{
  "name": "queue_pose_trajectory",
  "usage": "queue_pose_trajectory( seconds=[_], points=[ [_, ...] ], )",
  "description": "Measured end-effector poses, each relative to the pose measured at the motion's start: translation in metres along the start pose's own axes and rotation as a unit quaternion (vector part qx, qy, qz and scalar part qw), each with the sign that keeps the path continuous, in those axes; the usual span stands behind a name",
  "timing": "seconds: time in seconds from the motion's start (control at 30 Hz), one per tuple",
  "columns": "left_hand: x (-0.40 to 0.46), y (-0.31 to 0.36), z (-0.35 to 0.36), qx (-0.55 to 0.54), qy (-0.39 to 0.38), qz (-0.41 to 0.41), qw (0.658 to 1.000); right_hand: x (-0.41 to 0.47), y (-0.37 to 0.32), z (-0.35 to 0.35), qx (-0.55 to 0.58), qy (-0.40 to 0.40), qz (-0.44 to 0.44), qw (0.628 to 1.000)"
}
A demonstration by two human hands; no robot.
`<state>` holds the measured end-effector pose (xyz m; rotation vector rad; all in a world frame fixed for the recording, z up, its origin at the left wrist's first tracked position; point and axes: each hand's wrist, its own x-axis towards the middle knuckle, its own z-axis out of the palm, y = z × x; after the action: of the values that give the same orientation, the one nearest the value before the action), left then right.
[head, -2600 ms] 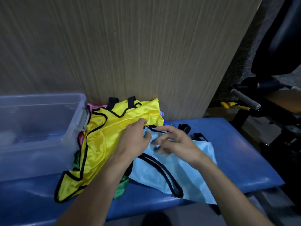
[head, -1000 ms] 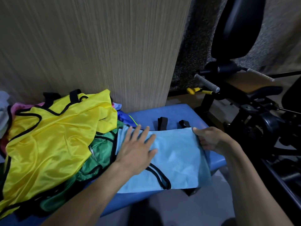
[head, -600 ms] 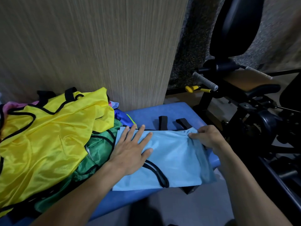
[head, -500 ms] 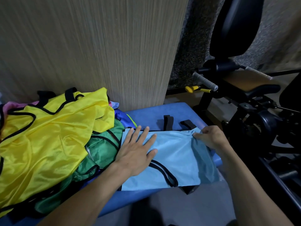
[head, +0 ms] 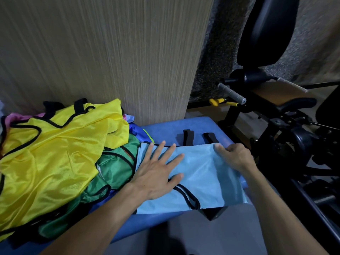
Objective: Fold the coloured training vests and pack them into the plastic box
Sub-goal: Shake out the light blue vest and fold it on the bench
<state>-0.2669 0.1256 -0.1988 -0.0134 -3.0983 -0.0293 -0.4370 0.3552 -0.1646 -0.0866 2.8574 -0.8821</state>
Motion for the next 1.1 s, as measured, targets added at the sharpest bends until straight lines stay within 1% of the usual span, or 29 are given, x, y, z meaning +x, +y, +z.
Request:
queue_pose_trajectory(
  seconds=[0.13, 0.2, 0.23, 0.27, 0.33, 0.4, 0.43, 0.47, 0.53, 0.6, 0.63, 0.67, 0.73, 0.77, 0.8, 0.83, 0.87, 0.9, 0.97, 1.0, 1.03, 1.1],
  points=[
    [-0.002, 0.000, 0.000, 0.004, -0.023, -0.012, 1.000, -0.012, 0.006, -0.019, 0.128, -0.108, 0.003, 0.986],
    [-0.003, 0.001, -0.003, -0.005, -0.014, -0.008, 1.000, -0.018, 0.005, -0.022, 0.177, -0.150, 0.005, 0.973],
    [-0.003, 0.002, -0.006, -0.010, -0.005, -0.003, 1.000, -0.021, 0.002, -0.022, 0.212, -0.159, 0.005, 0.964],
    [-0.004, 0.002, -0.008, -0.016, 0.012, 0.003, 1.000, -0.023, -0.001, -0.023, 0.251, -0.159, 0.006, 0.955],
    [-0.006, -0.001, -0.015, -0.053, 0.077, 0.012, 0.996, -0.033, -0.012, -0.028, 0.302, -0.157, 0.001, 0.940],
    [-0.009, -0.009, -0.026, -0.140, 0.146, -0.006, 0.979, -0.046, -0.031, -0.029, 0.329, -0.150, -0.028, 0.932],
    [-0.011, -0.014, -0.033, -0.204, 0.161, -0.027, 0.965, -0.053, -0.042, -0.027, 0.332, -0.140, -0.049, 0.932],
    [-0.012, -0.019, -0.040, -0.275, 0.156, -0.056, 0.947, -0.061, -0.056, -0.023, 0.325, -0.128, -0.069, 0.934],
    [-0.014, -0.028, -0.053, -0.419, 0.119, -0.117, 0.892, -0.074, -0.084, -0.004, 0.272, -0.106, -0.105, 0.951],
    [-0.018, -0.035, -0.062, -0.527, 0.092, -0.160, 0.829, -0.086, -0.112, 0.021, 0.205, -0.103, -0.140, 0.963],
    [-0.021, -0.036, -0.066, -0.568, 0.081, -0.173, 0.801, -0.092, -0.125, 0.034, 0.201, -0.128, -0.146, 0.960],
    [-0.024, -0.036, -0.069, -0.602, 0.064, -0.181, 0.775, -0.100, -0.137, 0.044, 0.218, -0.171, -0.138, 0.951],
    [-0.028, -0.036, -0.072, -0.655, 0.025, -0.194, 0.730, -0.114, -0.154, 0.055, 0.256, -0.286, -0.107, 0.917],
    [-0.028, -0.037, -0.070, -0.664, 0.018, -0.205, 0.719, -0.118, -0.157, 0.058, 0.256, -0.326, -0.103, 0.904],
    [-0.028, -0.038, -0.068, -0.665, 0.017, -0.217, 0.714, -0.121, -0.157, 0.057, 0.251, -0.349, -0.107, 0.896],
    [-0.026, -0.039, -0.063, -0.660, 0.018, -0.229, 0.715, -0.119, -0.152, 0.055, 0.245, -0.349, -0.116, 0.897],
    [-0.023, -0.040, -0.059, -0.648, 0.020, -0.239, 0.723, -0.118, -0.145, 0.050, 0.232, -0.336, -0.125, 0.904],
    [-0.020, -0.040, -0.055, -0.626, 0.019, -0.246, 0.740, -0.114, -0.136, 0.045, 0.203, -0.312, -0.138, 0.918],
    [-0.016, -0.037, -0.049, -0.568, 0.014, -0.251, 0.784, -0.108, -0.112, 0.031, 0.078, -0.273, -0.182, 0.941],
    [-0.014, -0.035, -0.046, -0.534, 0.017, -0.245, 0.809, -0.108, -0.101, 0.025, 0.000, -0.273, -0.205, 0.940],
    [-0.012, -0.033, -0.045, -0.496, 0.023, -0.240, 0.835, -0.109, -0.092, 0.019, -0.064, -0.287, -0.225, 0.929],
    [-0.008, -0.028, -0.042, -0.419, 0.038, -0.246, 0.873, -0.116, -0.079, 0.013, -0.138, -0.332, -0.249, 0.899]
  ],
)
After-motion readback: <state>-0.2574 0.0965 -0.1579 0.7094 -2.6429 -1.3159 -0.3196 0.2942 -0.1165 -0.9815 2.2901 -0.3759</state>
